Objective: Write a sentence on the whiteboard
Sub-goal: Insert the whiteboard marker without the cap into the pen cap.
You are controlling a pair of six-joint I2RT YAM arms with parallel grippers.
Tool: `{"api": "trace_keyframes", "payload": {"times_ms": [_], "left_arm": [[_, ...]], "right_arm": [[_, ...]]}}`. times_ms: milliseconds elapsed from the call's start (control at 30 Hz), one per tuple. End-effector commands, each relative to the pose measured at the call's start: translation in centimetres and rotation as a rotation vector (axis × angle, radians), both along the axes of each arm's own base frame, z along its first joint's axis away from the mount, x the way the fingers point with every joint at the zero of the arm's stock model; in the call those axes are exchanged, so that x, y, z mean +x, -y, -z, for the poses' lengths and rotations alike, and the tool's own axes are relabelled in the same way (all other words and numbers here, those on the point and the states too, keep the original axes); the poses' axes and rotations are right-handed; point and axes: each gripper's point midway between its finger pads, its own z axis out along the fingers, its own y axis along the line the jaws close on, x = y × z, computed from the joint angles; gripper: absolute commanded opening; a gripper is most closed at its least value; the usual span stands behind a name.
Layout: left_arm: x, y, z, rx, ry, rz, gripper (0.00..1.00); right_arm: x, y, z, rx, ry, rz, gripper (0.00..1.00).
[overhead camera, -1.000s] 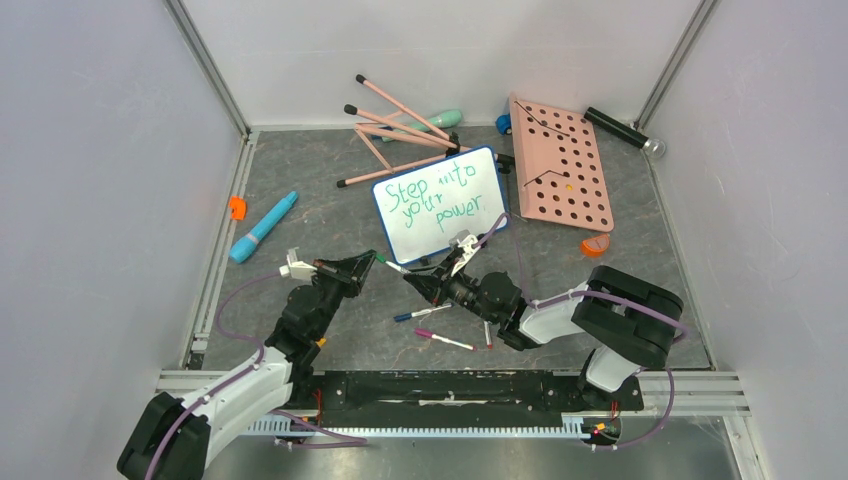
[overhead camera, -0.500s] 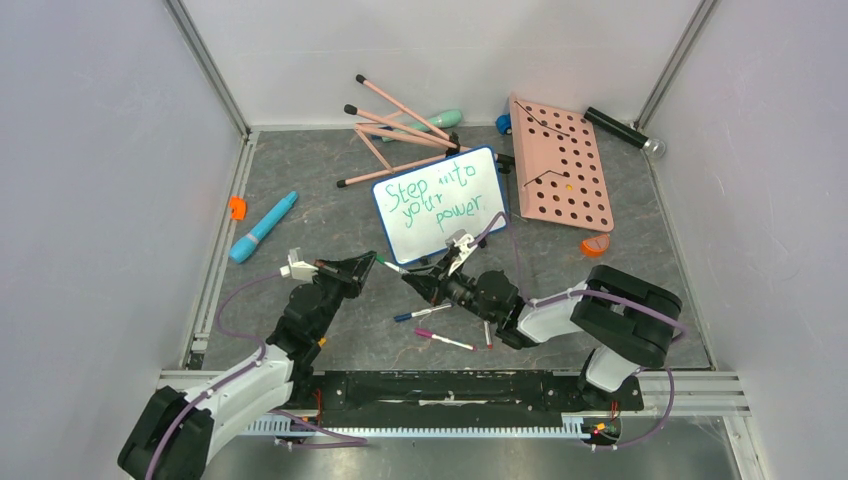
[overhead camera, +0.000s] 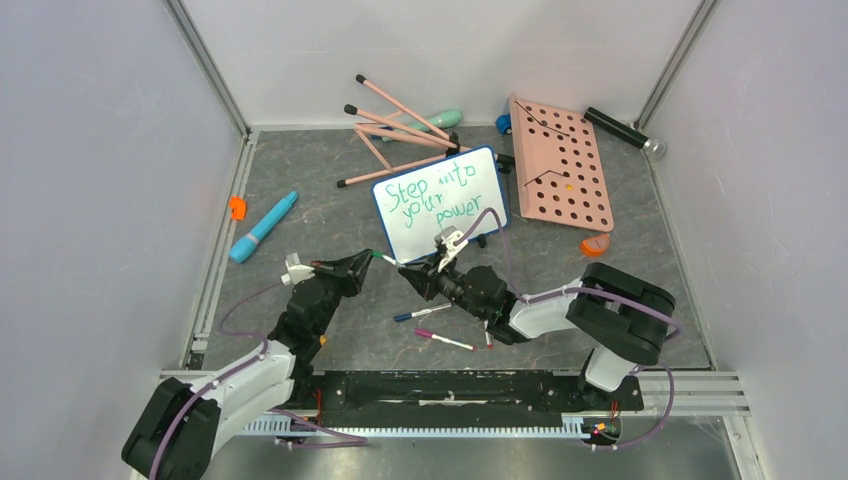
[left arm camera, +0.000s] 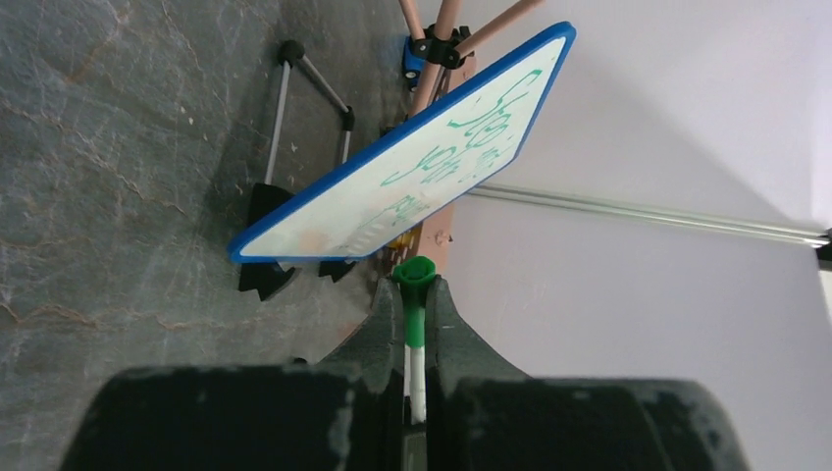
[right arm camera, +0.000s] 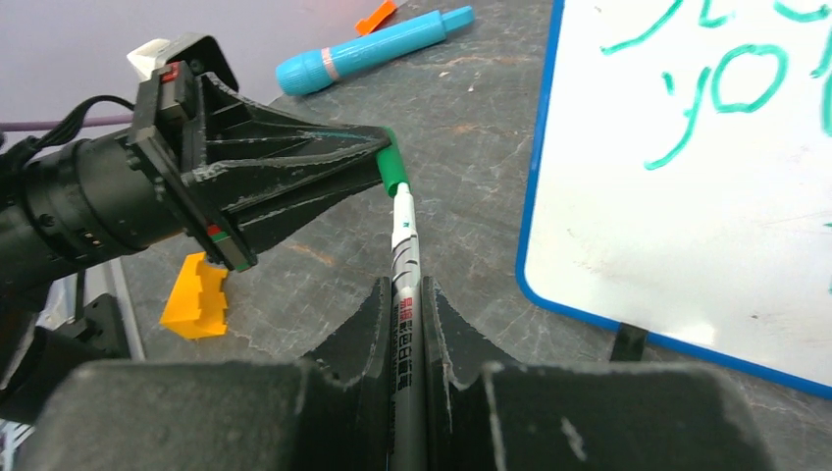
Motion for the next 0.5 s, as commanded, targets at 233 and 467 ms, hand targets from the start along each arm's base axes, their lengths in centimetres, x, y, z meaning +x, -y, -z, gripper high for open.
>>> {"api": "trace_keyframes", "payload": {"times_ms": [233,467], "left_arm": [[-2.3,4.3,-5.3,-0.356,-0.073,0.200,0.02],[-3.3,7.8,-6.2,-0.130,-0.043,0.352,0.02]], "right_arm": [[3.1,0.7,-5.0,0.077,0.115,0.150,0.00],[4.1,-1.8,-4.8,-0.023,0.087,0.116,0.00]]}}
